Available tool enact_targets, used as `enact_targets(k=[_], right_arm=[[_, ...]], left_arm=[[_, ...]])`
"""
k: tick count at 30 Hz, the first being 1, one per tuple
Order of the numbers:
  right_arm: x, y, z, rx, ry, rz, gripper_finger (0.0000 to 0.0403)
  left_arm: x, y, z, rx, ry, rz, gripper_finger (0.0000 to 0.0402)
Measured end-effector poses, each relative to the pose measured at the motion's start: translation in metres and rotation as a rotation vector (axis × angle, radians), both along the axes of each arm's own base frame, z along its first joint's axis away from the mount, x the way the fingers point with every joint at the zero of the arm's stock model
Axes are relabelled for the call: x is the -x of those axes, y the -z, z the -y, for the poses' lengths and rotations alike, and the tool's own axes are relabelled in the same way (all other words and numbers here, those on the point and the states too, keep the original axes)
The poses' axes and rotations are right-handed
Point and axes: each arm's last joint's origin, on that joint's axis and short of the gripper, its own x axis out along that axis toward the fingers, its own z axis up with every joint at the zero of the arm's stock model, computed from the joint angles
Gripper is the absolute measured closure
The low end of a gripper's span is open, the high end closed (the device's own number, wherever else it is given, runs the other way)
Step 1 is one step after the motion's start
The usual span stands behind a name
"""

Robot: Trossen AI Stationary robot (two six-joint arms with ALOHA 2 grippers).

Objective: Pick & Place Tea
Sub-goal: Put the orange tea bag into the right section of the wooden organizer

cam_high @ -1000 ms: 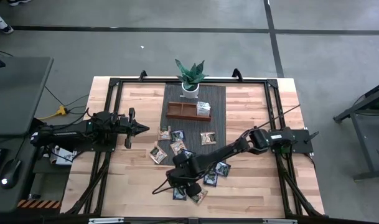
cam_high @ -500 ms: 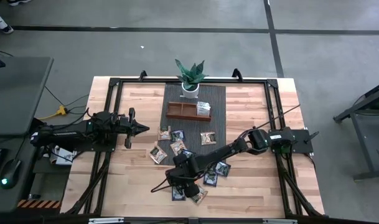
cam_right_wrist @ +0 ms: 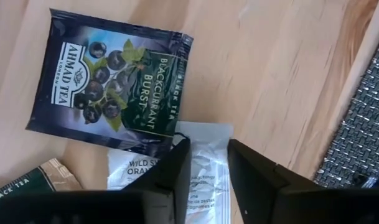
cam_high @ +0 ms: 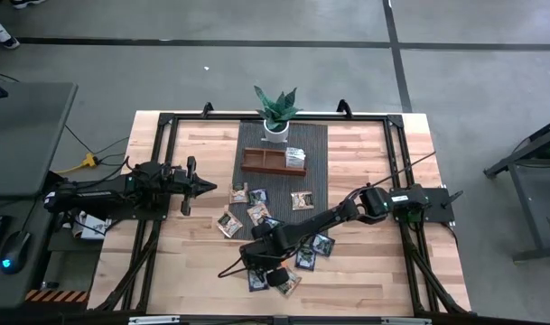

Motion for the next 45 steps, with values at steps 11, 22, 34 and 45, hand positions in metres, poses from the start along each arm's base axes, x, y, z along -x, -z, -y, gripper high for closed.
enact_targets(k=[11, 22, 34, 45], right_arm=[[-0.002, 0.0, -0.001, -0.004, 0.012, 0.023, 0.0397], [0.0, -0.01, -0.004, 0.155, 0.117, 0.118, 0.0401], [0.006, -0.038, 0.001, 0.513, 0.478, 0.379, 0.0403], [0.042, -0.049, 0.014, 0.574, 0.876, 0.6, 0.0403]], left_arm=[[0.0, 0.0, 0.0, 0.0, 0.0, -0.001, 0.0401], [0.0, 0.0, 0.0, 0.0, 0.0, -0.001, 0.0401], [0.0, 0.0, 0.0, 0.0, 0.0, 0.0, 0.0401], [0.0, 0.0, 0.0, 0.0, 0.0, 0.0, 0.0401]])
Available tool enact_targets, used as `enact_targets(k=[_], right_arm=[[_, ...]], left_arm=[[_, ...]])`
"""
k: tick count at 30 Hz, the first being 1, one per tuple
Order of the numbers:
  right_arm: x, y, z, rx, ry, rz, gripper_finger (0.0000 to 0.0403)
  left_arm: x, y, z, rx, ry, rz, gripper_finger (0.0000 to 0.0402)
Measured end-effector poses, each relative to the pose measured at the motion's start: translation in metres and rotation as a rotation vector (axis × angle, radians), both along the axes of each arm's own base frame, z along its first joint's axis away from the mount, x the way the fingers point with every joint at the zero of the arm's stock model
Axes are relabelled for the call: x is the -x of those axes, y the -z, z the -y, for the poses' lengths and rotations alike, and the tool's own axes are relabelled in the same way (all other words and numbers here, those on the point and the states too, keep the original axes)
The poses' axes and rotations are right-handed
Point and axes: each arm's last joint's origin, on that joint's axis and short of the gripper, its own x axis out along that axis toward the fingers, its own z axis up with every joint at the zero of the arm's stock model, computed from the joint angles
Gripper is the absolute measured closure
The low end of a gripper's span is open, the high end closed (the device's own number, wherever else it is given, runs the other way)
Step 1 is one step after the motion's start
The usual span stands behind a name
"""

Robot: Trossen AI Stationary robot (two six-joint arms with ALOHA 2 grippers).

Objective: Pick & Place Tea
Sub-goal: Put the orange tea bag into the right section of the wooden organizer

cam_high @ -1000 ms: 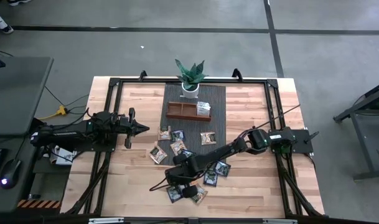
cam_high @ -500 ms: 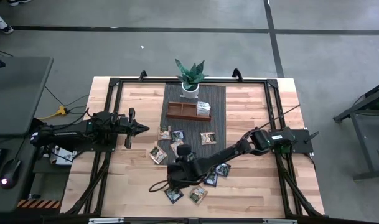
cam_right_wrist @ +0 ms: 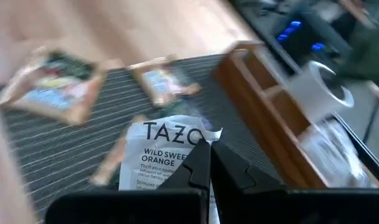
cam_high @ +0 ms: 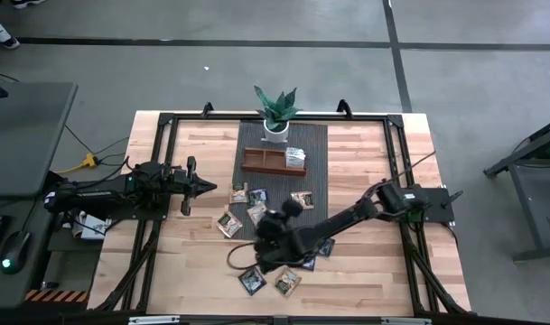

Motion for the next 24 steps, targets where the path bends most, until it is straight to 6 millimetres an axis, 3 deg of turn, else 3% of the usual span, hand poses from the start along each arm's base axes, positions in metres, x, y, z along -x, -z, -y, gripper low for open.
enact_targets(k=[7, 10, 17, 24], right_arm=[[0.048, 0.022, 0.016, 0.057, 0.147, 0.364, 0.0402], [0.062, 0.036, 0.027, 0.118, 0.172, 0.422, 0.0402], [0.076, 0.064, 0.059, 0.247, 0.264, 0.477, 0.0402], [0.075, 0.069, 0.088, 0.304, 0.363, 0.501, 0.0402]], left_arm=[[0.0, 0.0, 0.0, 0.0, 0.0, 0.0, 0.0401], [0.0, 0.0, 0.0, 0.0, 0.0, 0.0, 0.0401], [0.0, 0.0, 0.0, 0.0, 0.0, 0.0, 0.0401], [0.0, 0.0, 0.0, 0.0, 0.0, 0.0, 0.0401]])
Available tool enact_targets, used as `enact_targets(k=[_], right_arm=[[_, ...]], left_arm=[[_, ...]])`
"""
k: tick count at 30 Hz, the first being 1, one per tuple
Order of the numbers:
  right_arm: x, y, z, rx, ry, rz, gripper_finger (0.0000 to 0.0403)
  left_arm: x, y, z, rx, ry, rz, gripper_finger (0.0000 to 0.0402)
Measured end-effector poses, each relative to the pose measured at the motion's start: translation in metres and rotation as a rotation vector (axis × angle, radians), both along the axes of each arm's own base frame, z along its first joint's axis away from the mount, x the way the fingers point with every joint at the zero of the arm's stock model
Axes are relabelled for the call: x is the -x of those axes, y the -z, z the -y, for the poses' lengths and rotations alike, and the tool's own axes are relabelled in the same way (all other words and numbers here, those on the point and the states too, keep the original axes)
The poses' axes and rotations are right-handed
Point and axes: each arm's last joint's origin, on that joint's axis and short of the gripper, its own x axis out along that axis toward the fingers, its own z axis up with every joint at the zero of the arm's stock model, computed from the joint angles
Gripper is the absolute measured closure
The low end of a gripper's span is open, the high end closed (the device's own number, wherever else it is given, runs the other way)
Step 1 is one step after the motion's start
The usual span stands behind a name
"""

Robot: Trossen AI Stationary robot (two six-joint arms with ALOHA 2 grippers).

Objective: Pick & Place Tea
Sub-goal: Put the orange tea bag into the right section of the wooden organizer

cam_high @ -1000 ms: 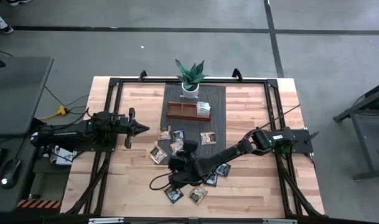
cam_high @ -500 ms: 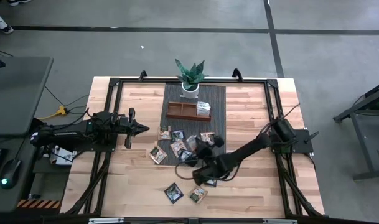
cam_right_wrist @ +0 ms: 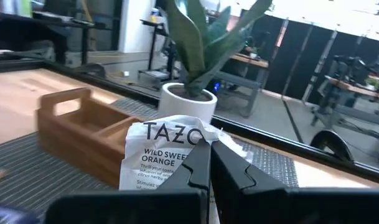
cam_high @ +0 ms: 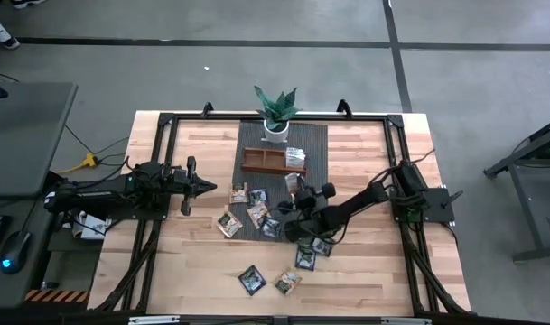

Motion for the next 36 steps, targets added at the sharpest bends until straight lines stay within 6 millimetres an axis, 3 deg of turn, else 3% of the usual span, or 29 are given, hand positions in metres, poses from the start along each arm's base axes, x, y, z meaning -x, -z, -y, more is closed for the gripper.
enact_targets(k=[11, 36], right_arm=[[-0.009, -0.001, 0.041, -0.034, 0.096, 0.041, 0.0402], [-0.015, -0.001, 0.087, -0.132, 0.157, 0.138, 0.0403]], left_arm=[[0.0, 0.0, 0.0, 0.0, 0.0, 0.0, 0.0401], [0.0, 0.0, 0.0, 0.0, 0.0, 0.0, 0.0401]])
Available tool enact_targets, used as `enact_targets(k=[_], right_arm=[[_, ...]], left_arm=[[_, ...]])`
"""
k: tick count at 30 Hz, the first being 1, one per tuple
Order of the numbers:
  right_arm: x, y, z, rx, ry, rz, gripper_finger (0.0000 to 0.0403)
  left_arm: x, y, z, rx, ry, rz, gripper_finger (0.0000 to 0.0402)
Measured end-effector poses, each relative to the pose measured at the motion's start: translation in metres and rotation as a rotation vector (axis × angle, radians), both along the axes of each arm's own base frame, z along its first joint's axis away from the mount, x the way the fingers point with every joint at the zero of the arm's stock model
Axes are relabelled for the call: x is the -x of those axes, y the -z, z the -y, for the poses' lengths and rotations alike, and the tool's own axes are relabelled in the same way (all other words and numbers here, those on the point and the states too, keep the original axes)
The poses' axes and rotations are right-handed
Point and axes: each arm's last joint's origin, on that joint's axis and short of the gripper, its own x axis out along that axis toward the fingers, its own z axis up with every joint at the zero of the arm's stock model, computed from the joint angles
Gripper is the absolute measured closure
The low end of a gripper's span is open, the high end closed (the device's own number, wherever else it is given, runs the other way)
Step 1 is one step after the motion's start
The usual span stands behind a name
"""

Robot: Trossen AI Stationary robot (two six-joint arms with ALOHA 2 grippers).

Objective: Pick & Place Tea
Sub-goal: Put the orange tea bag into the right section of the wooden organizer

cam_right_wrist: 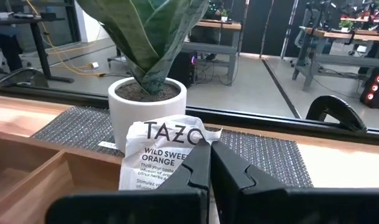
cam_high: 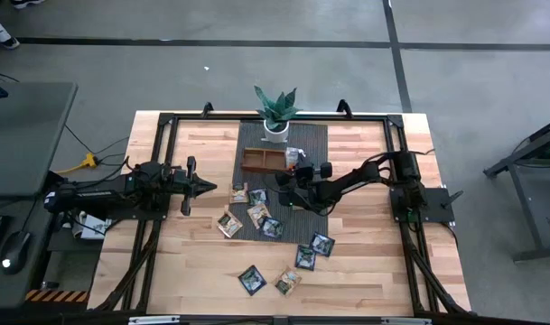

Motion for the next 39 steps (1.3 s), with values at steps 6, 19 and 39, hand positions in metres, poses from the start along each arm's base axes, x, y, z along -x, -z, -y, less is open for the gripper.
enact_targets(k=[6, 19, 39], right_arm=[[-0.0004, -0.0001, 0.0062, -0.01, 0.009, 0.012, 0.0403], [-0.0008, 0.0008, 0.0089, -0.04, -0.005, 0.03, 0.0403], [0.0007, 0.0056, 0.0072, -0.066, -0.02, 0.025, 0.0402]], left_arm=[[0.0, 0.0, 0.0, 0.0, 0.0, 0.0, 0.0401], [0.0, -0.0001, 0.0, 0.0, 0.0, 0.0, 0.0401], [0.0, -0.0001, 0.0, 0.0, 0.0, 0.0, 0.0401]])
